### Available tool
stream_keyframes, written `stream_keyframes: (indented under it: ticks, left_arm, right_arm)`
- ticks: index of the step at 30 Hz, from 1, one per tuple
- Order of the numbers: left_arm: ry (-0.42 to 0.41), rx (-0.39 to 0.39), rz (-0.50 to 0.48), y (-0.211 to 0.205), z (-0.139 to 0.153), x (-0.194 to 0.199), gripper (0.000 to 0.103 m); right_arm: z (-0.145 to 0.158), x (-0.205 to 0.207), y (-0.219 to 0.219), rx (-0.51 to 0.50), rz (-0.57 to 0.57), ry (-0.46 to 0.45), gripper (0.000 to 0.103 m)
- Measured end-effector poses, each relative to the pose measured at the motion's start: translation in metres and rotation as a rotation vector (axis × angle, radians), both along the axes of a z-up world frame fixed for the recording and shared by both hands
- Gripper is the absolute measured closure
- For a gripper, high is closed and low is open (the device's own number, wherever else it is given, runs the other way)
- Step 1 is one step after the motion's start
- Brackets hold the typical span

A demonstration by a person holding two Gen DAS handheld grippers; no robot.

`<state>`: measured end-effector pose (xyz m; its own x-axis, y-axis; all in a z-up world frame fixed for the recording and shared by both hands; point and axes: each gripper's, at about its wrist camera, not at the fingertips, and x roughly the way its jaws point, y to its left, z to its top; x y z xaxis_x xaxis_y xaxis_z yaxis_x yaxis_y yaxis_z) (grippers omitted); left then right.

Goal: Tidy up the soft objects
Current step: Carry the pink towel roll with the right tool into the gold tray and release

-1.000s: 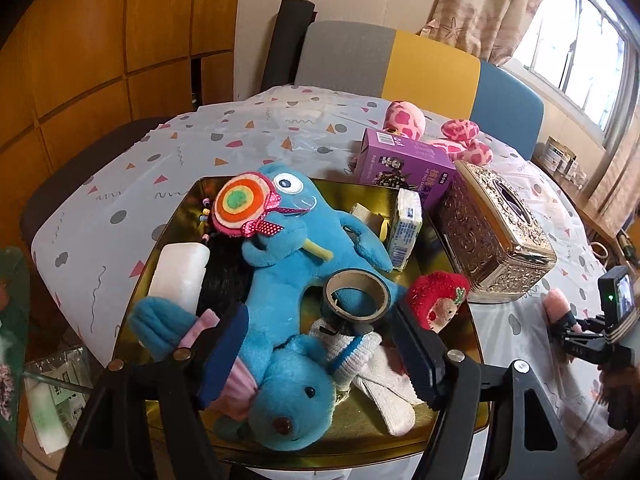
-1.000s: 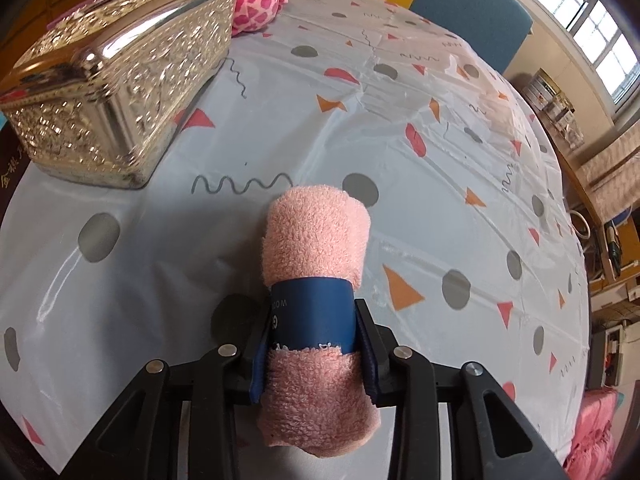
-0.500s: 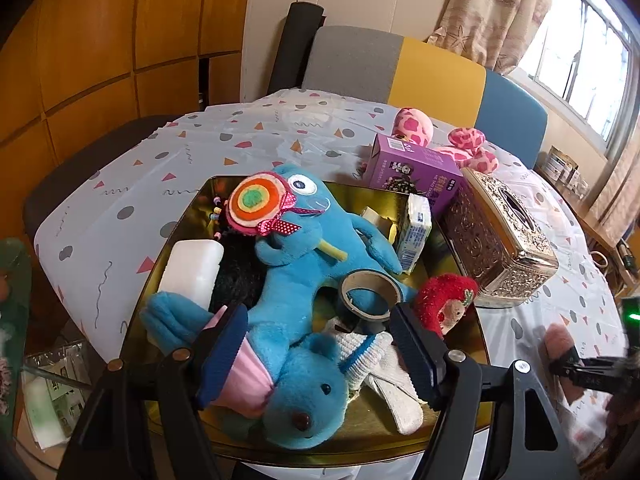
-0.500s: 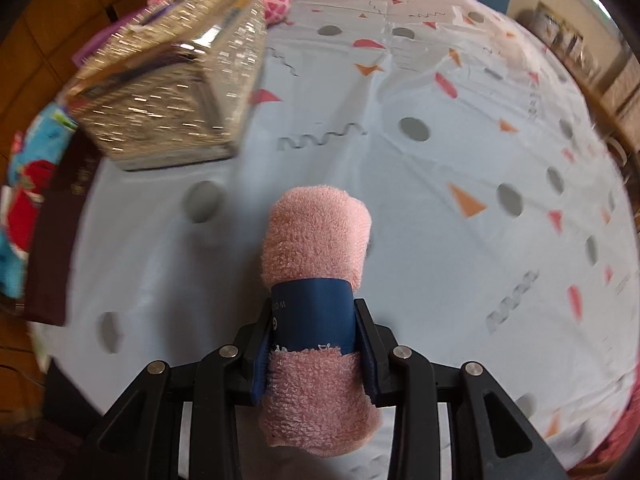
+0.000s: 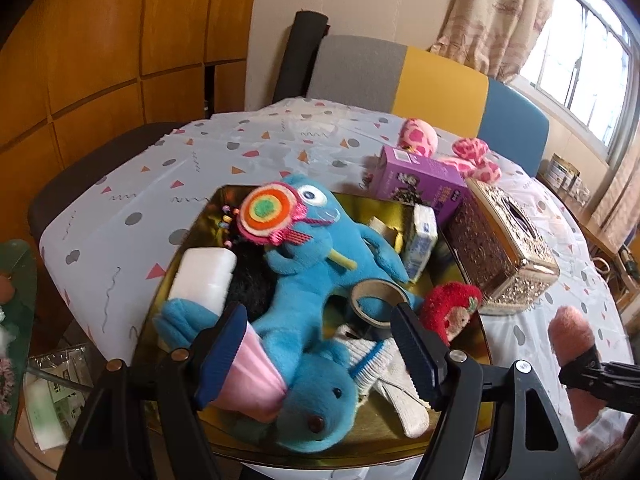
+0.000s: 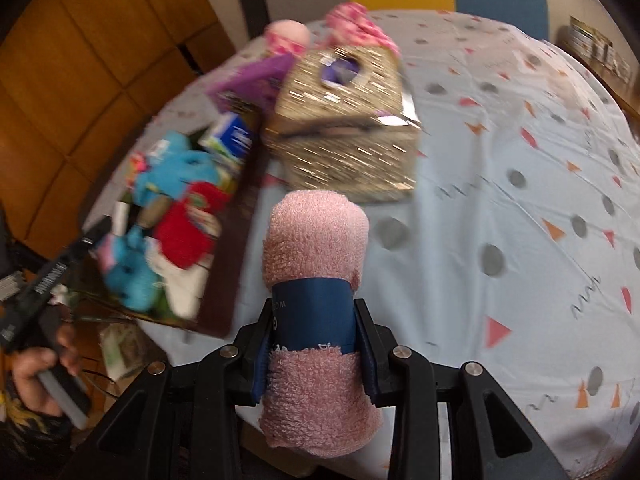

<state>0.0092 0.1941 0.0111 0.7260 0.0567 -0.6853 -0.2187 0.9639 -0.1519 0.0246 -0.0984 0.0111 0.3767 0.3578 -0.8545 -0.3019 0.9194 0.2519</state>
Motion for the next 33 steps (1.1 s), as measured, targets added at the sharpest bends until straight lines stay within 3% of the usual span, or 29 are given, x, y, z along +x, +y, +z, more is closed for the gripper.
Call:
stream_keyframes:
  ticks: [9, 13, 18, 22, 28, 31, 33]
  left_arm:
    - [-0.03, -0.012, 0.085, 0.034, 0.007, -0.01, 0.028]
    - [-0.023, -0.022, 0.107, 0.044, 0.004, -0.013, 0.028]
    - [-0.002, -0.039, 0.106, 0.048, -0.004, -0.014, 0.028]
    - [0.007, -0.044, 0.104, 0.05, -0.009, -0.014, 0.028]
    - [0.015, -0.053, 0.113, 0.054, -0.013, -0.012, 0.028]
    - [0.015, -0.051, 0.114, 0.053, -0.013, -0.011, 0.027]
    - [0.015, -0.046, 0.111, 0.052, -0.013, -0.011, 0.027]
  right_arm:
    - [0.04, 0.026, 0.087, 0.124, 0.068, -0.068, 0.068]
    - [0.026, 0.053, 0.12, 0.112, 0.045, -0.023, 0.066]
    - [-0.009, 0.08, 0.158, 0.02, 0.071, 0.016, 0.063]
    - [-0.016, 0.081, 0.155, 0.036, 0.081, 0.025, 0.059]
    - [0.007, 0.066, 0.134, 0.086, 0.097, -0.025, 0.059]
    - [0.006, 0.058, 0.137, 0.054, 0.134, -0.037, 0.059]
    - [-0.004, 0.058, 0.144, 0.028, 0.149, -0.033, 0.065]
